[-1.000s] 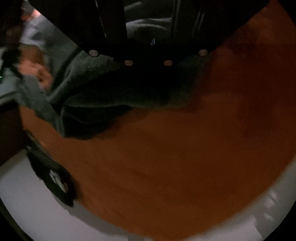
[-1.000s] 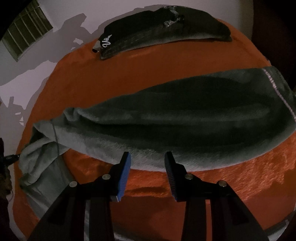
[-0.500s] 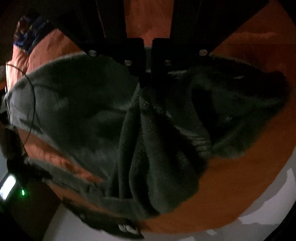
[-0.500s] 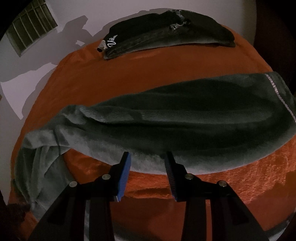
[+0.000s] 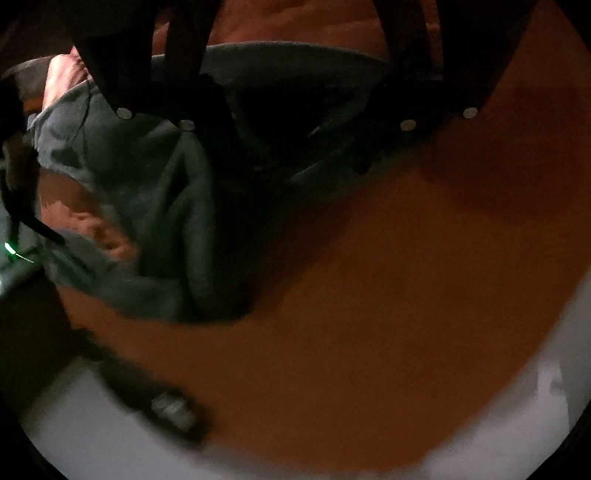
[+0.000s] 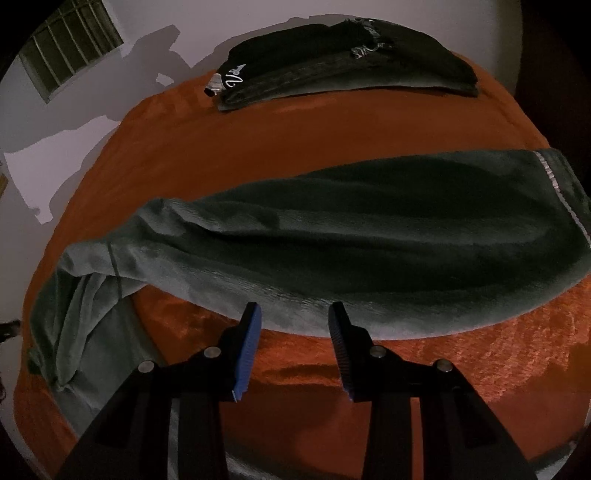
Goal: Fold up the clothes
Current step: 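Hold the right gripper open above the folded garment while the left gripper adjusts it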
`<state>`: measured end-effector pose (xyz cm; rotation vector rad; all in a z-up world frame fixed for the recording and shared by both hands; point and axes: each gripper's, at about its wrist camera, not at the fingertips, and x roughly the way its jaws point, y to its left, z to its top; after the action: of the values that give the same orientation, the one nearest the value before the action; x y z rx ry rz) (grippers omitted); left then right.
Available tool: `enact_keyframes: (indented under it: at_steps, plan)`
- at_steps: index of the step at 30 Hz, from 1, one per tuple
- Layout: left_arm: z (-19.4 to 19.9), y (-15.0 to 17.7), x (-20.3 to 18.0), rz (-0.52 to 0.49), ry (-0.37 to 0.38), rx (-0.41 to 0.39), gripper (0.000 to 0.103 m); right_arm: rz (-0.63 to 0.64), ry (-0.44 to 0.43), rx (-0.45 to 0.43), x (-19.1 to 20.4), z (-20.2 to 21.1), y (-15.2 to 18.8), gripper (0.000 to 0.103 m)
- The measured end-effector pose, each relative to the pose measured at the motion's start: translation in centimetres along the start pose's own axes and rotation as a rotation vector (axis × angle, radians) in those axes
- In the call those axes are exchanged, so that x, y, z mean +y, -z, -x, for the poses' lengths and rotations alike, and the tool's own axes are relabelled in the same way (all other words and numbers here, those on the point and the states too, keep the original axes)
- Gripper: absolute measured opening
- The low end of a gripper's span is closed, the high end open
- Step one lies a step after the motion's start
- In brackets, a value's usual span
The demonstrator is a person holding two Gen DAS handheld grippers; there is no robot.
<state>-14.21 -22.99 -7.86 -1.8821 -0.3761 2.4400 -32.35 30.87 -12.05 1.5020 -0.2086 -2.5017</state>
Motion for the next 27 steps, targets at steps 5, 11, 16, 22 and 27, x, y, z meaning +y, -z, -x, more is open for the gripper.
enact_keyframes:
  at_steps: [5, 11, 16, 22, 27]
  plan:
    - [-3.5, -0.7, -1.2, 0.027, 0.176, 0.070, 0.043, -0.018, -0.001, 0.011, -0.5, 0.4, 0.4, 0.036]
    - [-1.2, -2.2, -1.7, -0.025, 0.009, -0.150, 0.006, -0.038, 0.018, 0.012, -1.8, 0.9, 0.8, 0.036]
    - [8.2, -2.6, 2.1, 0.045, 0.037, -0.620, 0.005, -0.048, 0.030, 0.000, -2.7, 1.3, 0.8, 0.036]
    - [7.9, -5.8, 8.5, 0.173, 0.048, -0.530, 0.005, -0.060, 0.017, 0.024, -2.9, 0.3, 0.6, 0.037]
    - [2.0, -8.2, 10.4, 0.207, 0.100, -0.254, 0.034, -0.037, 0.014, 0.033, -2.1, -0.3, 0.2, 0.037]
